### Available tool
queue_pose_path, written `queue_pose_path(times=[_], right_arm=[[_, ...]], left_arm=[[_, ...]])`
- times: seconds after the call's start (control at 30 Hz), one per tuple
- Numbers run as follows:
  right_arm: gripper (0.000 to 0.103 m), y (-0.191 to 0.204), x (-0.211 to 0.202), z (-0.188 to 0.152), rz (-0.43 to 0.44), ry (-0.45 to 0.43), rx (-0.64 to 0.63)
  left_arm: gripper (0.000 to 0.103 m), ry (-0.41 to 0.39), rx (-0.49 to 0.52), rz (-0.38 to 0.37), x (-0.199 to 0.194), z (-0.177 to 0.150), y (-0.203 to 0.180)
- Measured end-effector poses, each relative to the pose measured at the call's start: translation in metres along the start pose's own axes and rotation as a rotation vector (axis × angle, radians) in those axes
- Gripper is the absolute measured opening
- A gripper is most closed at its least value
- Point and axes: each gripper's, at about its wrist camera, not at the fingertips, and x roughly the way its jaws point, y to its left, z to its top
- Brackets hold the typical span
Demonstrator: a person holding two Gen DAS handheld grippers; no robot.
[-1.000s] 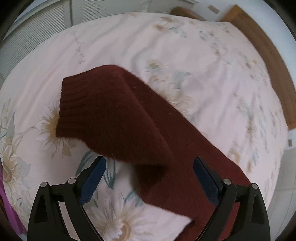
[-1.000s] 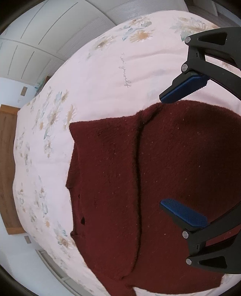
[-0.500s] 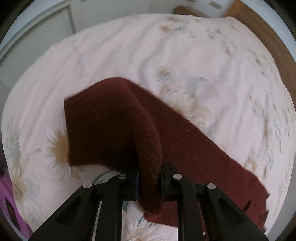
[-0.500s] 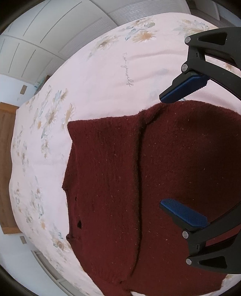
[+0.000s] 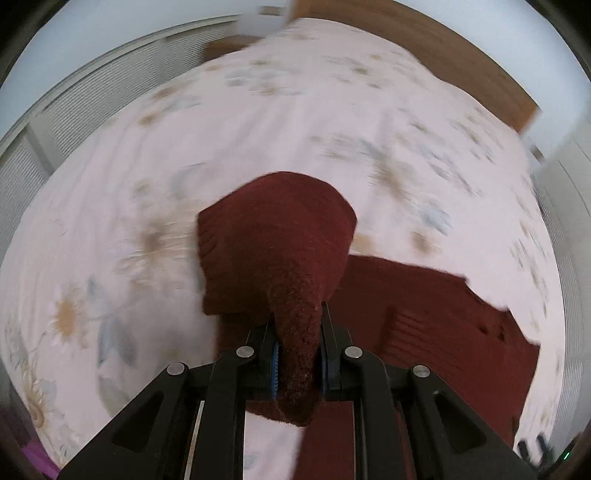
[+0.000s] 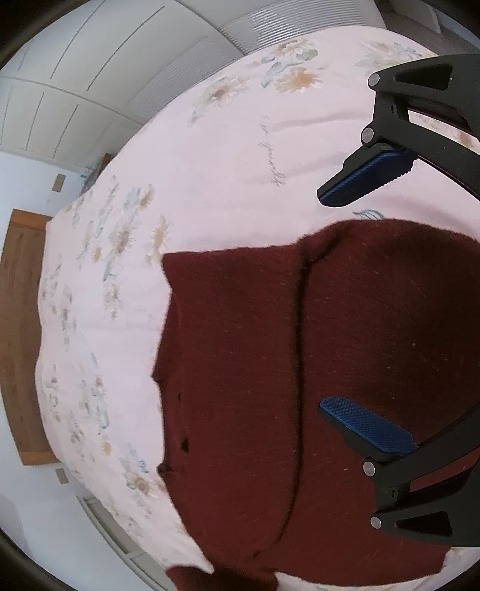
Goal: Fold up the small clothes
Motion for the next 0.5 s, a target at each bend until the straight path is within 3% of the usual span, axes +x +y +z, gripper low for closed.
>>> queue_pose_path(times=[0.23,0.5], right_arm=[[0.103,-0.014,-0.017,0.016,0.004,-0.054,0.007],[0.103,-0.028,-0.016,0.014,0.009,-0.049,0.038]], left_arm=[[0.013,0.013,0.200,-0.085,0.019,-0.026,-0.121],[0.013,0.052,0.310,-0.138,0.059,-0.067,-0.205]])
